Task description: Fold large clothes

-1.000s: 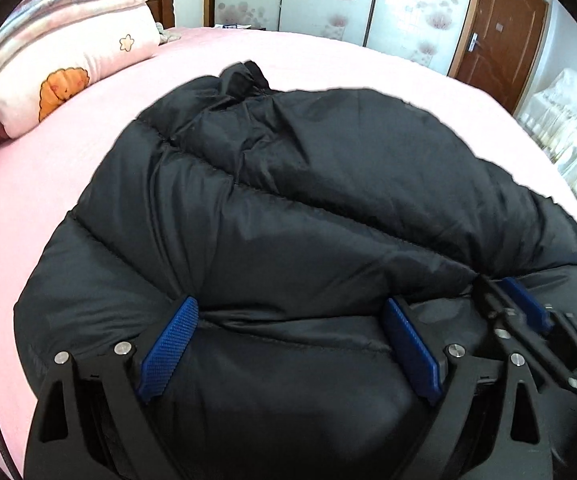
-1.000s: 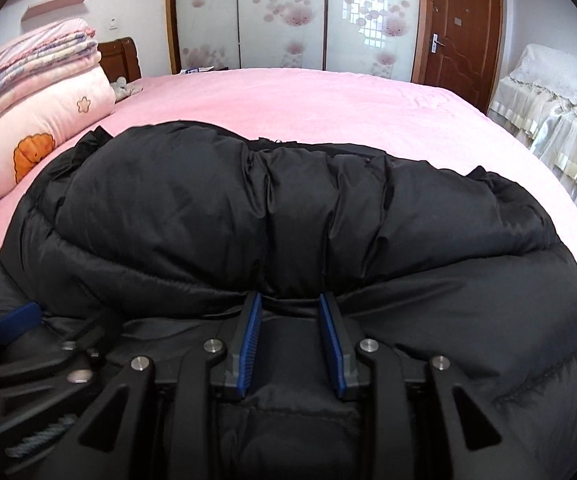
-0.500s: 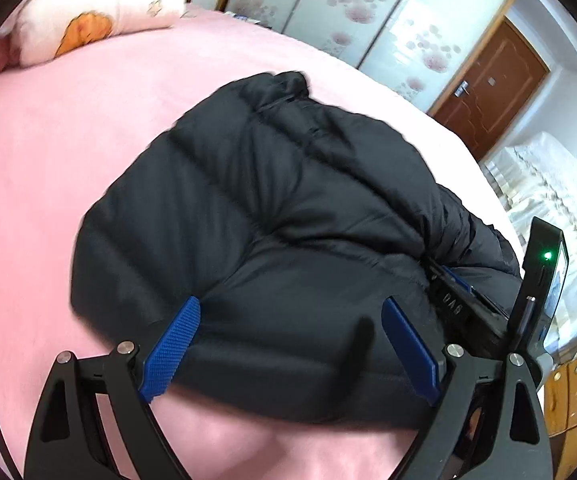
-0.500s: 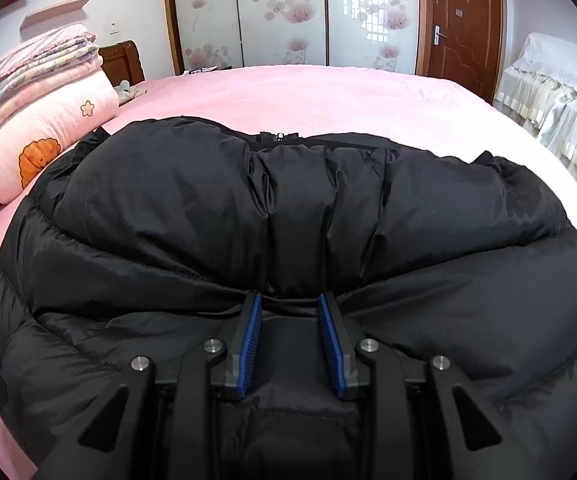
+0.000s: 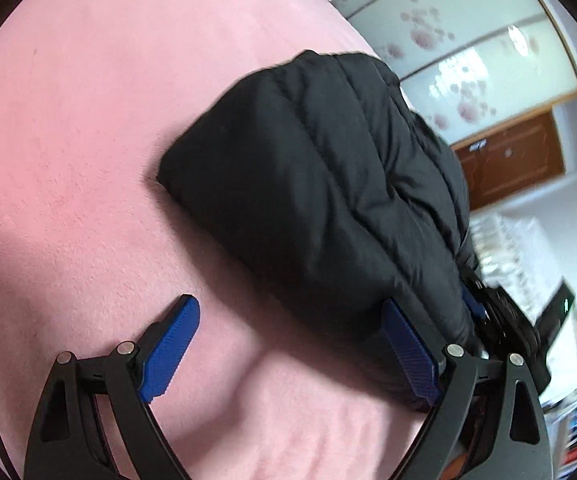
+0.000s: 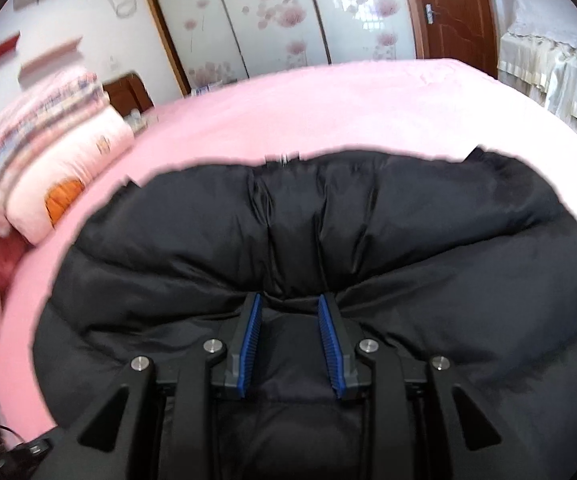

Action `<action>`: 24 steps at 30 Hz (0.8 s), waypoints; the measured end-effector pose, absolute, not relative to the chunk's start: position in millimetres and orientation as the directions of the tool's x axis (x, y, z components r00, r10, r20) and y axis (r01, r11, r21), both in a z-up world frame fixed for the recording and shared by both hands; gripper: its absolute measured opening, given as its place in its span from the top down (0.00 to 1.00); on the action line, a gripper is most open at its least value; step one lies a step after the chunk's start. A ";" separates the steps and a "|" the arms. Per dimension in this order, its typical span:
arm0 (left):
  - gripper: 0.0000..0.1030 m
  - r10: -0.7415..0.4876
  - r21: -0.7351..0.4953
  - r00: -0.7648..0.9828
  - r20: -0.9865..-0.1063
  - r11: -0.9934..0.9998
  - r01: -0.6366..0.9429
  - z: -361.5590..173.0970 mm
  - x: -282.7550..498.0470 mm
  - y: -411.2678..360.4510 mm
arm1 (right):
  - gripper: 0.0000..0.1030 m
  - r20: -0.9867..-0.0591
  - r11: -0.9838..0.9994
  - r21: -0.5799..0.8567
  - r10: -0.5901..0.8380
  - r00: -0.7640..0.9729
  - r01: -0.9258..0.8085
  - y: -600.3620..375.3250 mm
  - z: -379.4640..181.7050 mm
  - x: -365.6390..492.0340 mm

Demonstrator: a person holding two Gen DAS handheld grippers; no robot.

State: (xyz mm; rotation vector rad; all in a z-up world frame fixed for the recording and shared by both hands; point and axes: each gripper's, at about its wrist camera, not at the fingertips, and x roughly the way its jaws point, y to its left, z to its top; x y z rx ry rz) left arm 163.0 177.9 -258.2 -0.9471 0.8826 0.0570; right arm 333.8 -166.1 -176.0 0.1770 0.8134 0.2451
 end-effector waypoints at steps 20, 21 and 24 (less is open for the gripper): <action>0.11 -0.541 -0.913 0.750 -0.381 0.350 -0.211 -291.1 209.5 192.8 | 0.66 -0.662 0.952 0.238 0.304 0.685 -0.193 -159.2 -164.2 286.5; 0.11 -0.539 -0.914 0.753 -0.378 0.346 -0.211 -291.4 210.4 194.8 | 0.66 -0.668 0.955 0.222 0.295 0.683 -0.196 -155.4 -167.2 286.1; 0.11 -0.531 -0.920 0.764 -0.366 0.330 -0.212 -291.6 222.5 196.2 | 0.66 -0.665 0.962 0.180 0.274 0.695 -0.207 -145.8 -171.1 285.0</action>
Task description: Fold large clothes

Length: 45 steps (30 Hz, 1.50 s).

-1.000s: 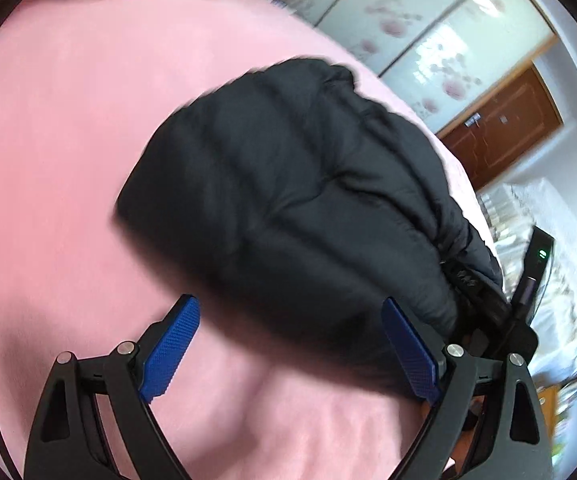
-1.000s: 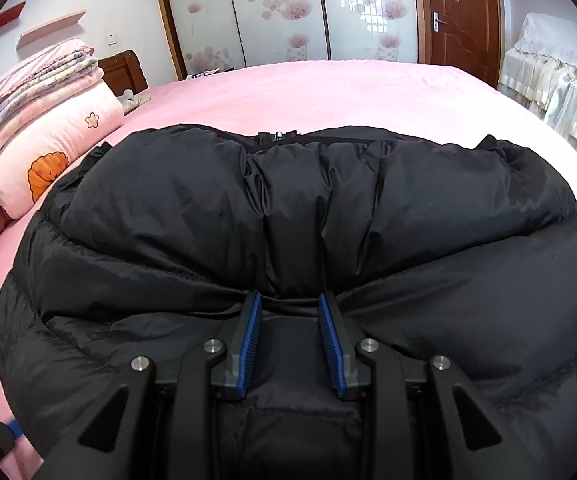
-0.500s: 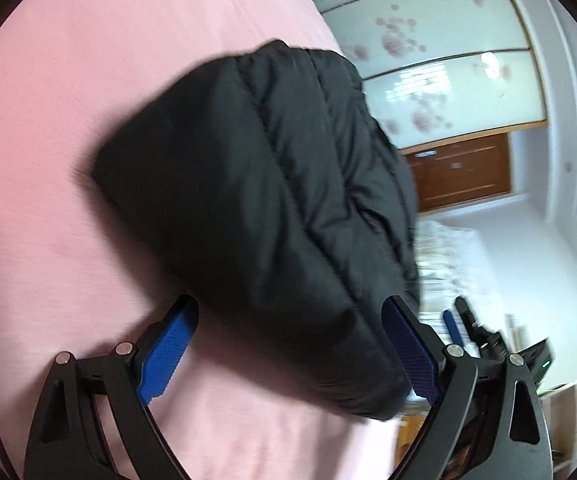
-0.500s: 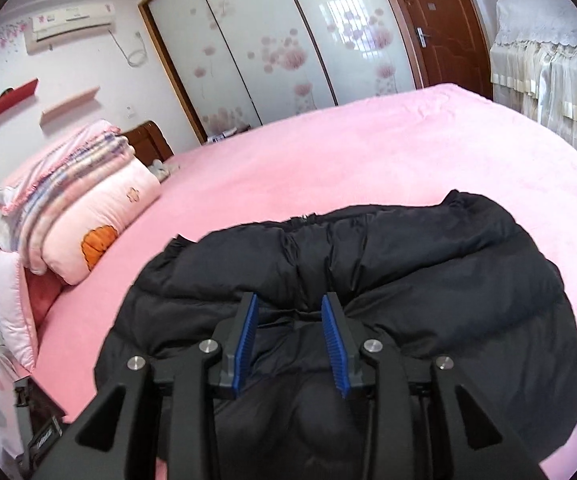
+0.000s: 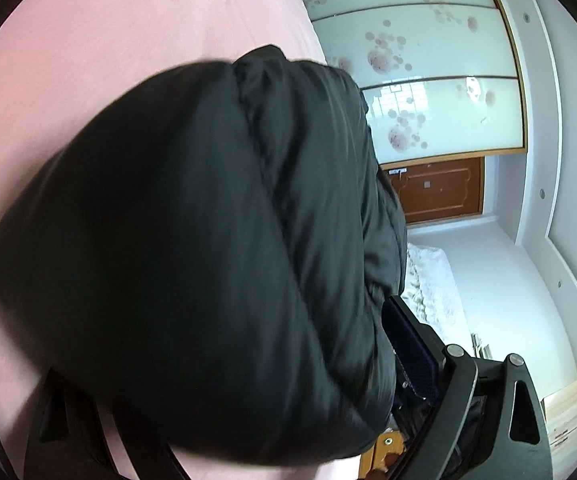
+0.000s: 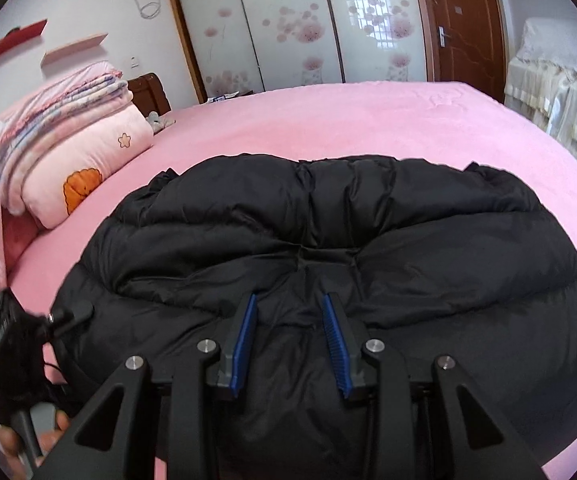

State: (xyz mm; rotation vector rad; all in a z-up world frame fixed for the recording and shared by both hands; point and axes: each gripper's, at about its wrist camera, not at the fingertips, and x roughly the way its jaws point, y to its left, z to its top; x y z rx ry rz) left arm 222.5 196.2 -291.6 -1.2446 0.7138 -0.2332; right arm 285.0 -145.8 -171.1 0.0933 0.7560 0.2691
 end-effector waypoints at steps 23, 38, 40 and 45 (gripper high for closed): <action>0.83 -0.143 -0.287 0.832 -0.536 0.958 -0.020 -142.6 227.6 53.8 | 0.85 -0.731 0.964 0.189 0.264 0.629 -0.185 -127.1 -212.3 336.8; 0.83 -0.047 0.028 0.827 -0.560 0.997 0.076 -97.3 210.5 -46.1 | 0.87 -0.671 0.899 0.375 0.433 0.602 -0.228 -199.5 -172.8 301.9; 0.83 -0.024 0.065 0.825 -0.565 0.995 0.074 -94.1 212.0 -49.8 | 0.87 -0.636 0.922 0.341 0.370 0.678 -0.184 -223.4 -155.6 284.4; 0.82 0.015 0.166 0.829 -0.559 0.982 0.094 -91.4 203.3 -71.9 | 0.87 -0.598 0.956 0.290 0.149 0.787 0.039 -295.7 -144.6 264.7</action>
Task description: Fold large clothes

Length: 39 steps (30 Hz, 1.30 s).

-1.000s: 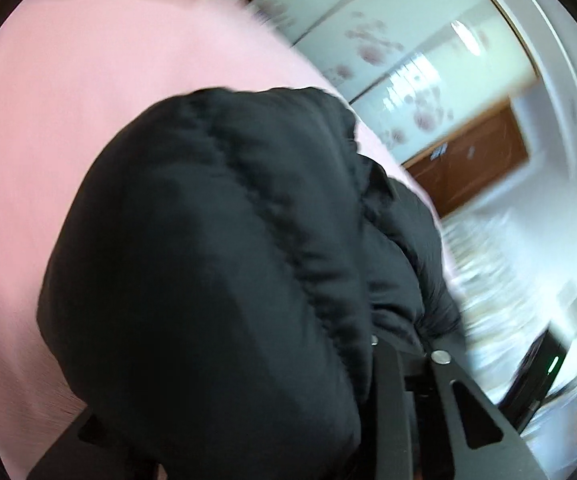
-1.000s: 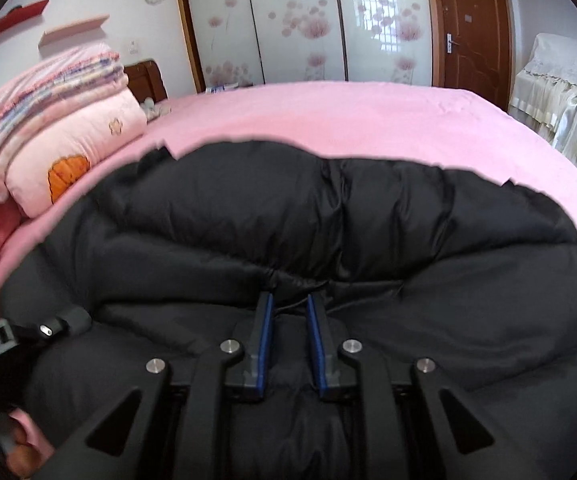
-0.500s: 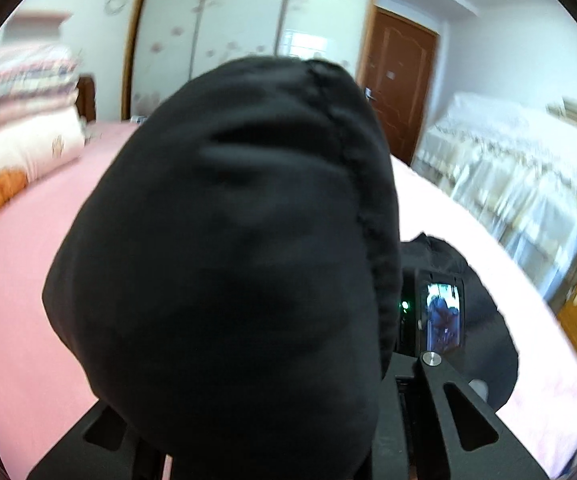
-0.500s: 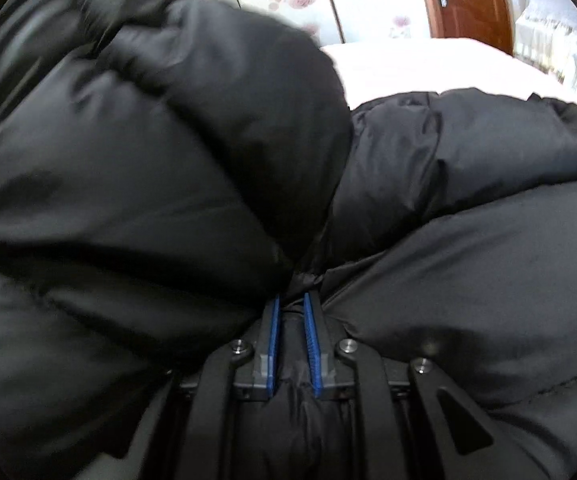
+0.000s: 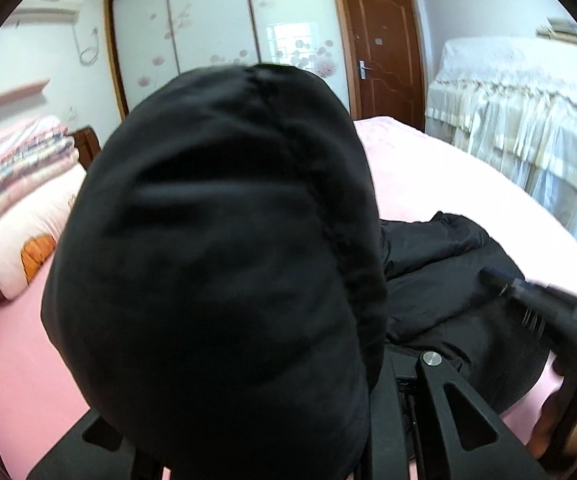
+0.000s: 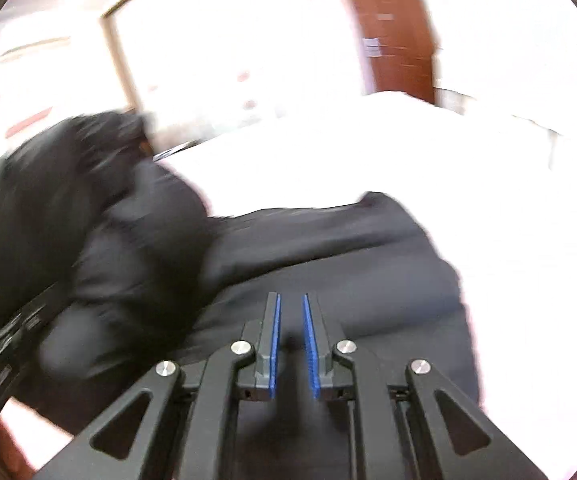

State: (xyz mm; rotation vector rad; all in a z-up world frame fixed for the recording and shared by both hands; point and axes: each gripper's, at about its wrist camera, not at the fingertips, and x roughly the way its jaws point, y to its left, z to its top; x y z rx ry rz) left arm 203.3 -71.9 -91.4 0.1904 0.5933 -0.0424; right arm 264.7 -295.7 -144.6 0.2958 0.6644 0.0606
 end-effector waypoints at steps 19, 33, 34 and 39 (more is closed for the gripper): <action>0.80 0.106 0.504 0.852 -0.512 0.840 0.199 -112.0 193.3 -133.9 | 0.88 -0.702 0.919 0.376 0.367 0.610 -0.121 -280.5 -194.2 375.7; 0.73 0.170 0.756 0.834 -0.524 0.543 0.364 -167.8 187.0 -212.3 | 0.53 -0.700 0.903 0.429 0.354 0.620 -0.031 -395.1 -140.3 321.2; 0.73 0.179 0.770 0.835 -0.520 0.522 0.368 -171.5 186.1 -213.8 | 0.53 -0.702 0.904 0.426 0.346 0.623 -0.022 -401.6 -134.8 317.0; 0.70 0.219 0.825 0.838 -0.499 0.415 0.383 -192.4 180.6 -220.9 | 0.51 -0.658 0.901 0.429 0.363 0.660 -0.068 -411.2 -85.7 300.1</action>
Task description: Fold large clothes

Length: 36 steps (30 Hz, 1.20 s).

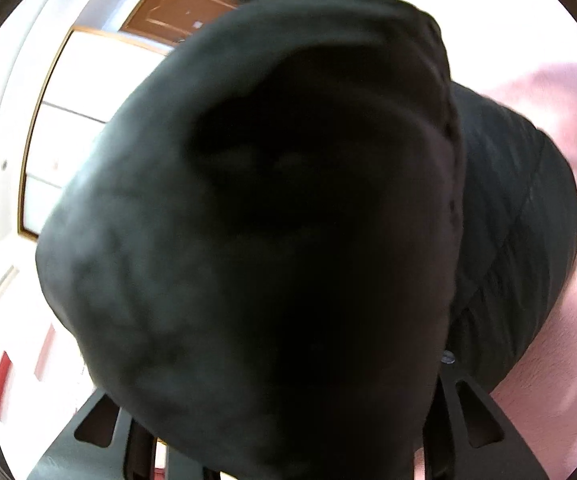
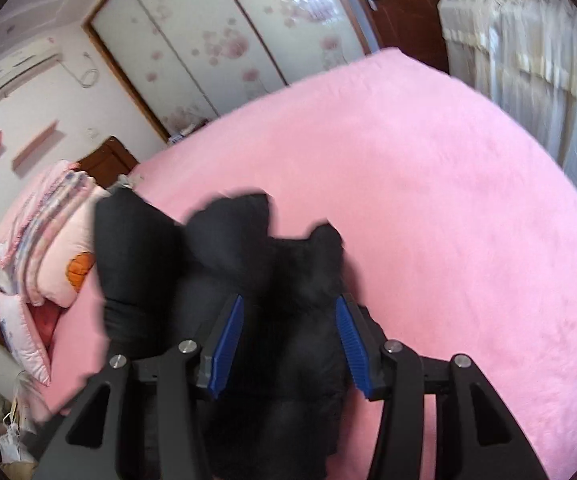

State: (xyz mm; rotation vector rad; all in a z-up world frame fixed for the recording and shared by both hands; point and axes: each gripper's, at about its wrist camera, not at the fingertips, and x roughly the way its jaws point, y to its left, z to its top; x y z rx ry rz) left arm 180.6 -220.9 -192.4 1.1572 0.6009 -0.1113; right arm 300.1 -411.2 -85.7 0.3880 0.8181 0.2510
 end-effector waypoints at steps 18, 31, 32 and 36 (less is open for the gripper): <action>0.68 0.258 0.870 0.839 -0.479 0.264 0.416 -214.2 166.3 -205.1 | 0.49 -0.820 0.925 0.130 0.302 0.485 -0.356 -279.9 -54.2 359.0; 0.30 0.015 0.611 0.682 -0.731 0.461 0.644 -132.2 140.4 -129.3 | 0.83 -0.820 0.948 0.076 0.236 0.522 -0.310 -306.1 -64.3 338.1; 0.30 -0.016 0.561 0.652 -0.758 0.493 0.664 -120.2 135.1 -109.7 | 0.84 -0.815 0.950 0.078 0.236 0.529 -0.303 -308.2 -63.6 336.3; 0.30 -0.140 0.383 0.580 -0.803 0.624 0.681 -65.7 150.7 -50.3 | 0.86 -0.797 0.958 0.074 0.224 0.560 -0.277 -317.5 -59.6 328.7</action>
